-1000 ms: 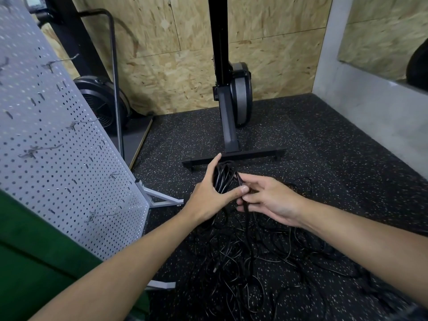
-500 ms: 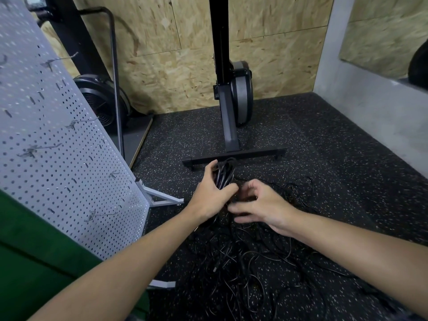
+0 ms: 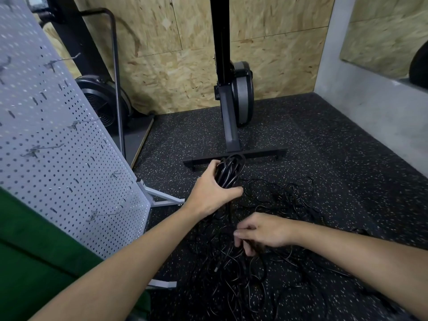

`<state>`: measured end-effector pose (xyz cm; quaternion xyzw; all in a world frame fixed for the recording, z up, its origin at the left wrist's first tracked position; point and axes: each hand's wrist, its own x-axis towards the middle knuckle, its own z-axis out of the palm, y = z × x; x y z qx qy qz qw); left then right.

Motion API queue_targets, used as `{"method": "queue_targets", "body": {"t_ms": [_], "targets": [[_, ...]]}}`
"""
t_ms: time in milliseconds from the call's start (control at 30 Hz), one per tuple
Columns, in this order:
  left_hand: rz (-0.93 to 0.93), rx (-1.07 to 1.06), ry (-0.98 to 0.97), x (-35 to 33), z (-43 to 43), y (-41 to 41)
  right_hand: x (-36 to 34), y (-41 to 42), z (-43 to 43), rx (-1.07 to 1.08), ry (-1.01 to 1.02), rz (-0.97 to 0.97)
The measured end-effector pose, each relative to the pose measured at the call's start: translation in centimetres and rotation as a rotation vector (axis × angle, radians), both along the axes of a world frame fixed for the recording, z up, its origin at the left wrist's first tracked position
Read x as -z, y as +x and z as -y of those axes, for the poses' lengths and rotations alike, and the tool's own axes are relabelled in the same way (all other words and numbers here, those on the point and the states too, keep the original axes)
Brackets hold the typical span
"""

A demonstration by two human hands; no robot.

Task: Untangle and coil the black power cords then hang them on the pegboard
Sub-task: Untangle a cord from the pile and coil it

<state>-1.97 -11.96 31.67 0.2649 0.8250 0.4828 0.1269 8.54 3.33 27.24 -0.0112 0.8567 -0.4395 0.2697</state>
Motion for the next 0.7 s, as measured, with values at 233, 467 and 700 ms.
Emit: {"method": "queue_targets", "body": {"t_ms": [233, 467, 700], "targets": [[-0.019, 0.150, -0.009, -0.1, -0.6, 1.1, -0.5, -0.8, 1.1, 0.099, 0.041, -0.139], [-0.058, 0.252, -0.036, 0.2, -0.4, 0.5, -1.0, -0.7, -0.5, 0.219, -0.229, 0.120], [-0.020, 0.339, -0.088, 0.4, -0.1, 0.4, -0.8, -0.4, -1.5, 0.015, -0.035, 0.107]]}}
